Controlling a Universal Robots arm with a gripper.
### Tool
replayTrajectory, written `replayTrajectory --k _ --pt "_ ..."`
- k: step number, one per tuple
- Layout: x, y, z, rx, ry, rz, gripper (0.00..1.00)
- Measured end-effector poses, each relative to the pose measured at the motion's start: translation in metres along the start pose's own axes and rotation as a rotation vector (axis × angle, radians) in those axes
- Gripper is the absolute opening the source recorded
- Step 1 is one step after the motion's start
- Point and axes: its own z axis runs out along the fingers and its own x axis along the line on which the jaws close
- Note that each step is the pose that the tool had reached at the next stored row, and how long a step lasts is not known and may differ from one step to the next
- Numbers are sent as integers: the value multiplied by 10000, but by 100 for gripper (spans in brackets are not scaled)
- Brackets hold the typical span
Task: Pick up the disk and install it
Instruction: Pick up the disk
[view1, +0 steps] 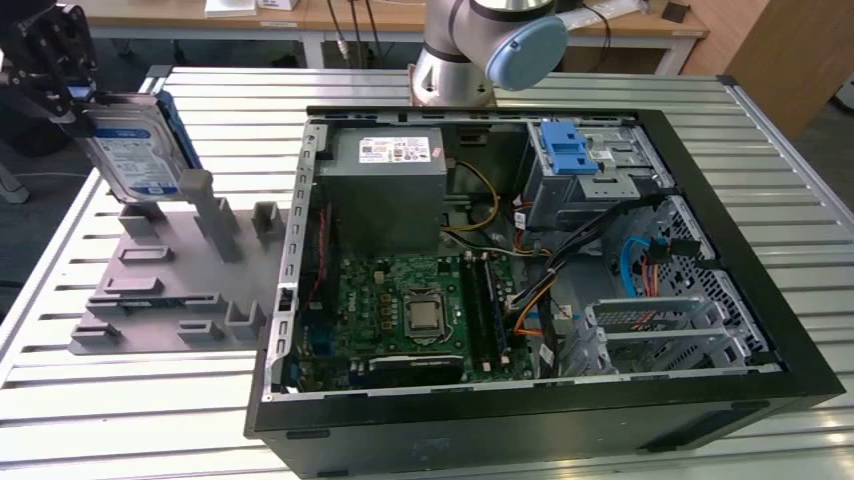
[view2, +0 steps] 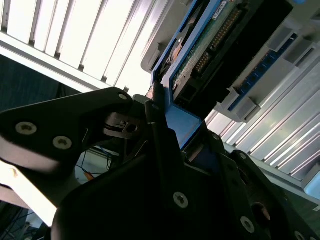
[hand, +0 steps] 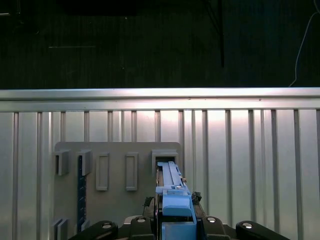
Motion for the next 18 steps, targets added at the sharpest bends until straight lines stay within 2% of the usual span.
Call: replayTrajectory --k 18 --pt "-1 2 -58 1 0 0 36"
